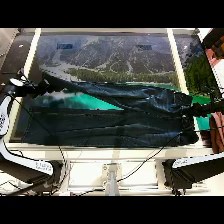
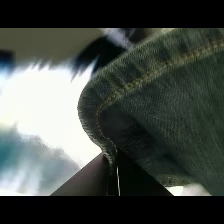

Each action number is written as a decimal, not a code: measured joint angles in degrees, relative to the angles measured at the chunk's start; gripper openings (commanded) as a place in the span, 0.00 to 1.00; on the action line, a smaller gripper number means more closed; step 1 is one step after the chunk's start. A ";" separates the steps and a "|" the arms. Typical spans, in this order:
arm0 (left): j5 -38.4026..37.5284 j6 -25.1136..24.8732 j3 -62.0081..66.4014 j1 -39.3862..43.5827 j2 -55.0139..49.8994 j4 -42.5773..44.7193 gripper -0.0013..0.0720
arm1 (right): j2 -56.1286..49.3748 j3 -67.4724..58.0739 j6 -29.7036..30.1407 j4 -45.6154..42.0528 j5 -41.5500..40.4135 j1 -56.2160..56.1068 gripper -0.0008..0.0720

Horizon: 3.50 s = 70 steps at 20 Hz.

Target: Fold the clothes and pants, and hang the long-sleeved shirts on hangers.

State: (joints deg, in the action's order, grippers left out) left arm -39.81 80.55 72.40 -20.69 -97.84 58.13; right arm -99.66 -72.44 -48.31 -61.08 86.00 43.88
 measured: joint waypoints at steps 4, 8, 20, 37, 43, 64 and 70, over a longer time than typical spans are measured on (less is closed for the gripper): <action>-3.76 0.02 4.33 -2.73 5.16 -0.46 0.05 | -0.02 -2.73 -3.37 2.29 0.17 0.00 0.07; -16.15 3.10 10.54 -6.91 6.99 3.34 0.05 | -0.02 -5.66 -5.99 4.55 -0.61 -0.04 0.07; -43.93 5.60 13.75 -10.34 1.64 21.88 0.05 | -0.02 -6.95 -12.07 1.44 -5.81 -0.04 0.07; -43.12 5.57 13.79 -3.08 -3.34 25.64 0.97 | -0.02 -7.15 -14.08 3.10 -10.82 0.02 0.80; -50.75 3.19 16.04 -3.04 -2.01 33.14 0.75 | 0.20 -13.73 -15.56 -3.28 -1.31 0.07 0.07; -44.22 -6.25 16.24 -11.19 28.06 33.55 0.06 | 42.91 23.82 -18.82 -18.51 -10.16 13.90 0.25; -45.77 -7.10 10.67 -11.47 29.00 19.80 0.06 | 44.52 38.73 -20.09 -15.47 -17.79 15.19 0.38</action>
State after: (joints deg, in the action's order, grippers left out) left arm -85.58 73.45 83.07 -32.16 -68.84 77.93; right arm -55.13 -33.71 -68.40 -76.55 68.20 59.07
